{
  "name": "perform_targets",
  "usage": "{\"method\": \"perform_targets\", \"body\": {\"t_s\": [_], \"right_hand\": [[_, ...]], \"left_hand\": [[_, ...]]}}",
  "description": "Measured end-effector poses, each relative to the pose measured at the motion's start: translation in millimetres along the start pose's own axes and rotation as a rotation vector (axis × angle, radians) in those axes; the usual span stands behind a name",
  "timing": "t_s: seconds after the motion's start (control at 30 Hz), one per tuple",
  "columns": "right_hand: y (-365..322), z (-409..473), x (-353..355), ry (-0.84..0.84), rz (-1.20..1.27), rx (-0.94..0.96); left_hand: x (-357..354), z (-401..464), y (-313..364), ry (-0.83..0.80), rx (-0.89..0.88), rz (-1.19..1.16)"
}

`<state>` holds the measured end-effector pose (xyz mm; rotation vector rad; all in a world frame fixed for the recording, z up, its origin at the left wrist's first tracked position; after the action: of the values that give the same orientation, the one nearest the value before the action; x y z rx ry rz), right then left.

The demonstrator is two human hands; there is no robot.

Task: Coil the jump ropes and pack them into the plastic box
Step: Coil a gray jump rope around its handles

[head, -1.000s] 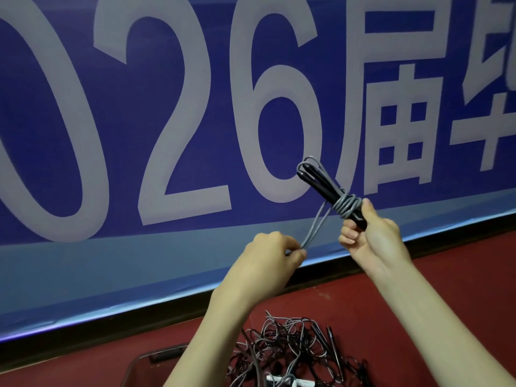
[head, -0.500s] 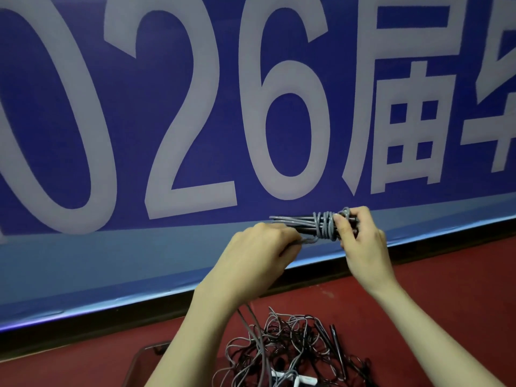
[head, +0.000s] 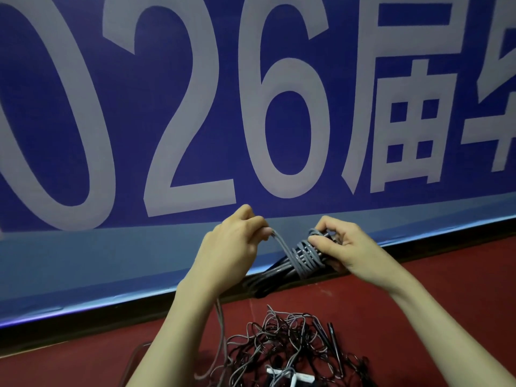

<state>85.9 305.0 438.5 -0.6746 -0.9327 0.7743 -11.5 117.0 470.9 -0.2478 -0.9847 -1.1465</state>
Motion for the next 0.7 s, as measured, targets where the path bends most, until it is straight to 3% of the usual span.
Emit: {"method": "perform_targets", "body": {"t_s": [0.13, 0.37, 0.43, 0.5, 0.7], "right_hand": [[-4.8, -1.0, 2.2, -0.071, 0.134, -0.019], [-5.7, -2.0, -2.6, -0.092, 0.365, -0.027], [-7.2, -1.6, -3.2, -0.054, 0.409, -0.017], [-8.5, -1.3, -4.2, 0.013, 0.454, -0.003], [-6.0, -0.9, -14.5, 0.276, 0.46, 0.039]], "left_hand": [[-7.3, 1.3, -9.7, -0.074, 0.068, -0.249], [-26.2, -5.3, -20.8, -0.269, 0.291, -1.0], [-32.8, -6.4, -17.6, -0.326, 0.266, -1.089], [-38.4, -5.3, -13.4, -0.316, 0.237, -1.017], [-61.7, 4.3, 2.1, -0.212, 0.446, -1.326]]}}
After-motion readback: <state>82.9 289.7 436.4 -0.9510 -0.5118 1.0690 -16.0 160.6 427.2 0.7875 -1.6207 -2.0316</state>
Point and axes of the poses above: each hand's wrist, its own z-axis towards the middle knuckle, its own x-axis out of the back of the hand, y = z × x, the point moved 2 cm from there along z, towards the middle knuckle, and after that the axes turned 7 degrees about -z, right-handed, at the moved point
